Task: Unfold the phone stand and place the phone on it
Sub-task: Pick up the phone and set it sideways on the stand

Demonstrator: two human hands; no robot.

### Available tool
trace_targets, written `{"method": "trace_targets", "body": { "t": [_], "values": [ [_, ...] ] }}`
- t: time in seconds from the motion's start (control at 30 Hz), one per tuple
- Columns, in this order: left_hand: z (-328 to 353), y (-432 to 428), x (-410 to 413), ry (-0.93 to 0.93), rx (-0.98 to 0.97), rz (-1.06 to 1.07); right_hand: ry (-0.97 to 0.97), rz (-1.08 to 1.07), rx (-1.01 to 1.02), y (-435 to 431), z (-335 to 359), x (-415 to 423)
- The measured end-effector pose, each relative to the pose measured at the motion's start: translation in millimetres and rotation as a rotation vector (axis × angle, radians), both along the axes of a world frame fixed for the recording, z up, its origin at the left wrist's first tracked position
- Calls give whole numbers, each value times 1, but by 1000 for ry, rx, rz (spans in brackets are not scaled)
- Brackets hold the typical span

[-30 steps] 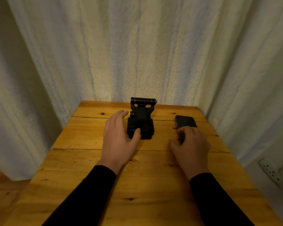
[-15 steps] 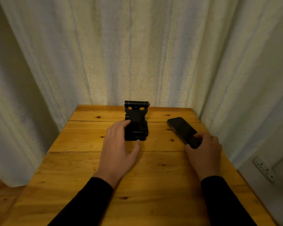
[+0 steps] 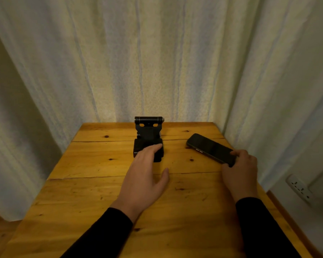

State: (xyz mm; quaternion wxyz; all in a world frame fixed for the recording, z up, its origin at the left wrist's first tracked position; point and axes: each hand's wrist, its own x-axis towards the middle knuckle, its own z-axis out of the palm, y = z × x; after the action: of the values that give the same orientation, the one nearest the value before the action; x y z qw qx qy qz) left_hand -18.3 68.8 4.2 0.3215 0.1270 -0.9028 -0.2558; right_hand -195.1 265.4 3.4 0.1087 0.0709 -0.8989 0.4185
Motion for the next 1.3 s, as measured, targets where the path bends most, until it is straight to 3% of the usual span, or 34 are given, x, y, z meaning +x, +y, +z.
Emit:
{"method": "trace_targets", "body": {
  "t": [0.6, 0.93, 1.3],
  "values": [
    [-16, 28, -61, -123, 125, -143, -33, -28, 73, 4, 9, -13],
    [-14, 32, -115, -182, 304, -62, -61, -31, 104, 2, 10, -17],
    [-11, 39, -164, -268, 221, 27, -64, -38, 157, -6, 3, -19]
  ]
}}
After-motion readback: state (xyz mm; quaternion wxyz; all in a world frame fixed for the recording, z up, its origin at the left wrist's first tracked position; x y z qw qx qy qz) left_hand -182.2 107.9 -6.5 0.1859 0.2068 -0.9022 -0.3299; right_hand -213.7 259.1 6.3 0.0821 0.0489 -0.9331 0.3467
